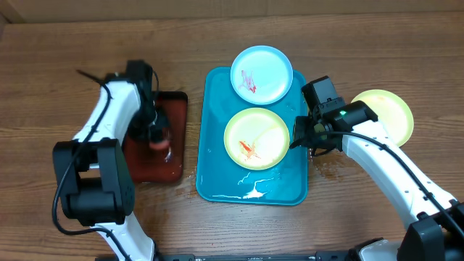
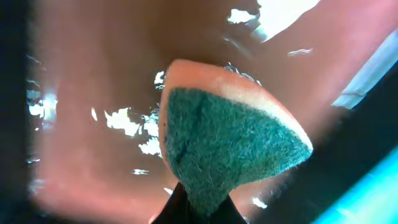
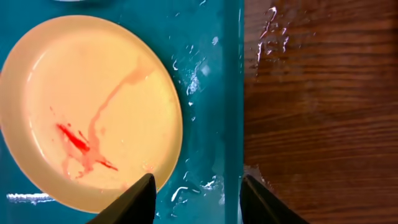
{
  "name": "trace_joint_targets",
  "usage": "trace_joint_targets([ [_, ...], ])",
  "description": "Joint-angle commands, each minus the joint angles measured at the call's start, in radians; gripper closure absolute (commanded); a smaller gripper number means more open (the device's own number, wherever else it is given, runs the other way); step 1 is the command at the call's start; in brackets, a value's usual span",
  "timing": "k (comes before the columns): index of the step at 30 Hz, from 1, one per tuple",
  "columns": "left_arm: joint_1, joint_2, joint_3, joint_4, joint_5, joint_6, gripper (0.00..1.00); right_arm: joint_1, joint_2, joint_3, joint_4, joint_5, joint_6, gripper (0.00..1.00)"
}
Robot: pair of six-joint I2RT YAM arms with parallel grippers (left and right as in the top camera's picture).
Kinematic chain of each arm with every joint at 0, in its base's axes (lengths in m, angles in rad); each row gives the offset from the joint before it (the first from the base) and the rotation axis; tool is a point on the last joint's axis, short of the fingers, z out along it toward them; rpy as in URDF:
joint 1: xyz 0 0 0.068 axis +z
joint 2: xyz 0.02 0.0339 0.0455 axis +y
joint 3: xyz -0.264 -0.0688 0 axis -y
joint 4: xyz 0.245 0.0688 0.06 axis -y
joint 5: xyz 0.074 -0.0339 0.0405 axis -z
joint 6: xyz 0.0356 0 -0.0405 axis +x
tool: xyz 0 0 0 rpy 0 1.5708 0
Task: Clean dirty plates on tray and stack at the side
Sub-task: 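Move the sponge with the left gripper onto the yellow plate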
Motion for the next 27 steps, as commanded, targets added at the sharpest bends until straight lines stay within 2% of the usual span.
trace_joint_targets([
  [1,-0.023,-0.011,0.158,-0.073,0.03,0.073,0.96,-0.004,0.017,-0.045,0.037,0.056,0.003,0.51],
  [4,-0.05,-0.011,0.24,-0.13,0.048,0.076,0.96,-0.004,0.039,-0.08,0.083,0.045,0.005,0.46],
  [7,-0.101,-0.011,0.275,-0.135,0.148,0.076,0.96,-0.004,0.068,-0.104,0.131,-0.013,-0.008,0.42],
  [11,-0.198,-0.01,0.272,-0.064,0.322,0.074,0.96,-0.004,0.134,-0.11,0.204,-0.133,-0.069,0.41],
  [14,-0.291,-0.007,0.264,0.012,0.333,0.01,0.96,-0.002,0.202,-0.11,0.249,-0.161,-0.071,0.42],
  [15,-0.321,-0.002,0.264,0.031,0.331,-0.011,0.96,-0.001,0.226,-0.11,0.262,-0.177,-0.071,0.5],
  [18,-0.409,0.029,0.263,0.075,0.329,-0.077,0.96,-0.001,0.281,-0.11,0.287,-0.222,-0.07,0.83],
  [19,-0.439,0.045,0.263,0.084,0.325,-0.095,0.96,-0.001,0.293,-0.11,0.29,-0.222,-0.07,0.92],
  [20,-0.462,0.061,0.263,0.085,0.312,-0.119,0.96,-0.001,0.295,-0.11,0.289,-0.222,-0.07,0.96],
  [27,-0.552,0.214,0.263,0.095,0.286,-0.316,0.96,-0.002,0.295,-0.11,0.289,-0.221,-0.027,0.96],
])
